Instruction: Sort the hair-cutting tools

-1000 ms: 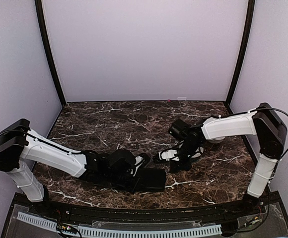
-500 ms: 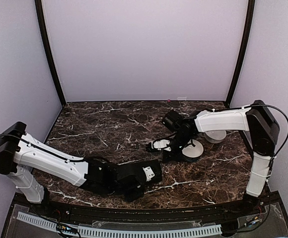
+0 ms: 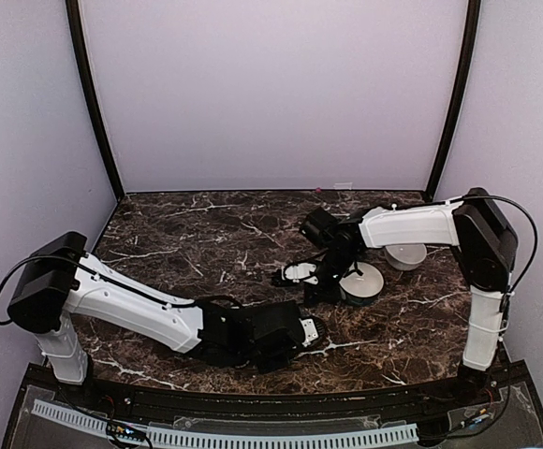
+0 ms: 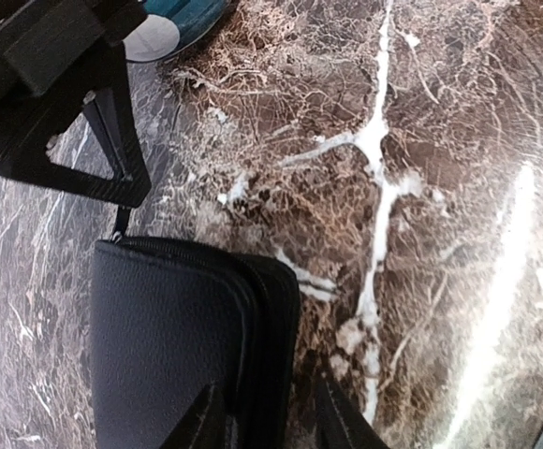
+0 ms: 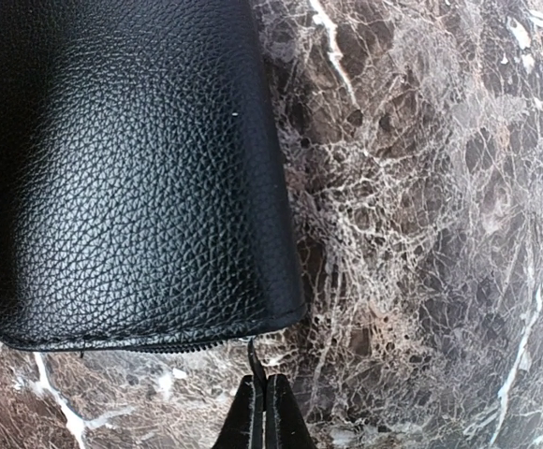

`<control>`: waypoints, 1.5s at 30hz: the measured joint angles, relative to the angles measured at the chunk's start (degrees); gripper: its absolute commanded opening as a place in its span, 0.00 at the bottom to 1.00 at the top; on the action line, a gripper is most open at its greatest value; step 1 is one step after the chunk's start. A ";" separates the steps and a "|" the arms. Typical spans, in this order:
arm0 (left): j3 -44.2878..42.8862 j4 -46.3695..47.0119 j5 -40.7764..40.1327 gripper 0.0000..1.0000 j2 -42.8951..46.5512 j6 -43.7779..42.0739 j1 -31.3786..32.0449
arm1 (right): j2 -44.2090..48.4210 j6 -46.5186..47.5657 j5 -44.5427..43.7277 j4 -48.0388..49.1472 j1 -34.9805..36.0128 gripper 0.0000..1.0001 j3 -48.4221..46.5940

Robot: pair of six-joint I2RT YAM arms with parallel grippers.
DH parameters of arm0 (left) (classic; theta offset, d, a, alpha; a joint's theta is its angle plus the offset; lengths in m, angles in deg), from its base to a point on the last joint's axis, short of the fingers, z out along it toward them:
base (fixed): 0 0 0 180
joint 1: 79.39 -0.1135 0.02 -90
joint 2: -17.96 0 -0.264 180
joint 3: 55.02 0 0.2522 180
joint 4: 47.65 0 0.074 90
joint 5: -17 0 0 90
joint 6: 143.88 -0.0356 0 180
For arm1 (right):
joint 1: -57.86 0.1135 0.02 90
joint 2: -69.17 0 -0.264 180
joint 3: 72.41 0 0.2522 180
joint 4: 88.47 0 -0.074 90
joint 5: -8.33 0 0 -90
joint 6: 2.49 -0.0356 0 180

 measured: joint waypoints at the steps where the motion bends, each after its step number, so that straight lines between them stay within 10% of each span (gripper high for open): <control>1: -0.61 0.17 -0.31 0.32 -0.81 -0.33 -0.24 | 0.00 0.02 0.00 0.00 0.00 0.00 -0.04; 21: -1.07 4.28 4.35 0.19 -3.17 -0.02 -6.14 | 1.77 1.38 0.72 0.76 0.22 0.00 3.96; 45: -0.11 6.10 5.38 0.27 -3.06 2.54 -6.36 | 2.47 2.08 10.82 -5.11 1.49 0.00 5.92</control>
